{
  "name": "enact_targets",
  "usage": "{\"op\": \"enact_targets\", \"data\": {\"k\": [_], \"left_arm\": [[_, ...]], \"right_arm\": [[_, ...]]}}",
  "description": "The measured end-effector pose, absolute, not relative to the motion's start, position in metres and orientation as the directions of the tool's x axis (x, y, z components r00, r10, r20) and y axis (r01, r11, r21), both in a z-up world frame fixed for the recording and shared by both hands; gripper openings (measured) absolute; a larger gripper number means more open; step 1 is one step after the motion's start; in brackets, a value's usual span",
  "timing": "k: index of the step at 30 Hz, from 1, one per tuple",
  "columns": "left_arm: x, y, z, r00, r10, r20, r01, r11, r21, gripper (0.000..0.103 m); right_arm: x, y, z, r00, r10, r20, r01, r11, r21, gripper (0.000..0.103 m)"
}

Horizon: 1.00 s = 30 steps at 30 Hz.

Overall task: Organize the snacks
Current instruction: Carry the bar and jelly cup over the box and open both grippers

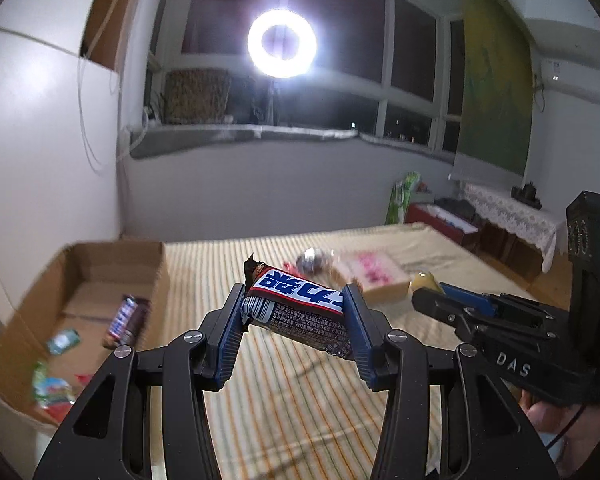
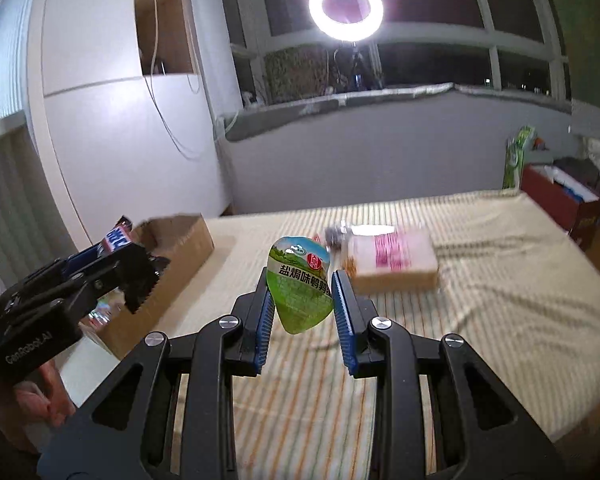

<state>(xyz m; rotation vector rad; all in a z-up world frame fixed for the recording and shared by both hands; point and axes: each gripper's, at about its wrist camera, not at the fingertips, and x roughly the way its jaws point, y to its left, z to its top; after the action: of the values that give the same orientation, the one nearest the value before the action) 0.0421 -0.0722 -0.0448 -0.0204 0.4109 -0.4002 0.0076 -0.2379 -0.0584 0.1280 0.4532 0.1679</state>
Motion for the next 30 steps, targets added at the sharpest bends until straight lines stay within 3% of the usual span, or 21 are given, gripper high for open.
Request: {"op": "enact_targets", "data": {"k": [14, 30], "left_arm": [[0.015, -0.016, -0.02, 0.879, -0.352, -0.32, 0.325, 0.936, -0.137, 0.046], [0.015, 0.036, -0.03, 0.904, -0.293, -0.312, 0.244, 0.951, -0.187, 0.046]], "right_arm": [[0.002, -0.183, -0.041, 0.884, 0.195, -0.424, -0.165, 0.981, 0.106, 0.029], [0.027, -0.094, -0.043, 0.833, 0.324, -0.449, -0.33, 0.942, 0.069, 0.029]]}}
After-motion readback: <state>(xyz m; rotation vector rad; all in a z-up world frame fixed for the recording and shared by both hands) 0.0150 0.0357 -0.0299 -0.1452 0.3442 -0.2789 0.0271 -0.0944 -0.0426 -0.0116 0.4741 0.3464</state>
